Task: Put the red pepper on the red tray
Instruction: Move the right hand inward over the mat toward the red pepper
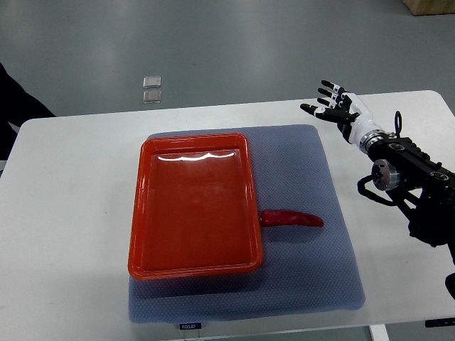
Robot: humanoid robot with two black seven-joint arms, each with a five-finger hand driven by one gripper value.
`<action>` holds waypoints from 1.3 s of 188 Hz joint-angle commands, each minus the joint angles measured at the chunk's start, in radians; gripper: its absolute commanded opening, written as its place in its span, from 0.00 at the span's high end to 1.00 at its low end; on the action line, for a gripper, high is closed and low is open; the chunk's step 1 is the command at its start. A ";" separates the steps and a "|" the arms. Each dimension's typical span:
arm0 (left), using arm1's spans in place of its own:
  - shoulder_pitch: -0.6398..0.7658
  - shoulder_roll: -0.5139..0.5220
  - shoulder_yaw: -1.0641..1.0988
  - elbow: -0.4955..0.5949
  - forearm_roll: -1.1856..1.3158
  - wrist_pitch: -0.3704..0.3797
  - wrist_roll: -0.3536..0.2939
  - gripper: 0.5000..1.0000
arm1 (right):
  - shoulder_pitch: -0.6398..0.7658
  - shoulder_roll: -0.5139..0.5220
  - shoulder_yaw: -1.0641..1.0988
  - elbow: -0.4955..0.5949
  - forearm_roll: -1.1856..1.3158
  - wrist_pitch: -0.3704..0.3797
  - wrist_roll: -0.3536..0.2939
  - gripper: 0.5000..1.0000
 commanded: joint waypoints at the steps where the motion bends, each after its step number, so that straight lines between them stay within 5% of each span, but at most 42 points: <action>1: 0.002 0.000 0.000 0.000 0.000 0.000 -0.002 0.00 | -0.001 -0.001 0.000 0.003 0.000 0.001 0.000 0.17; 207: 0.000 0.000 0.001 0.005 0.000 0.000 -0.002 0.00 | 0.009 -0.032 -0.011 0.058 -0.015 0.095 0.009 0.17; 245: 0.000 0.000 0.001 0.005 0.000 0.000 0.000 0.00 | 0.005 -0.058 -0.014 0.077 -0.015 0.176 0.009 0.17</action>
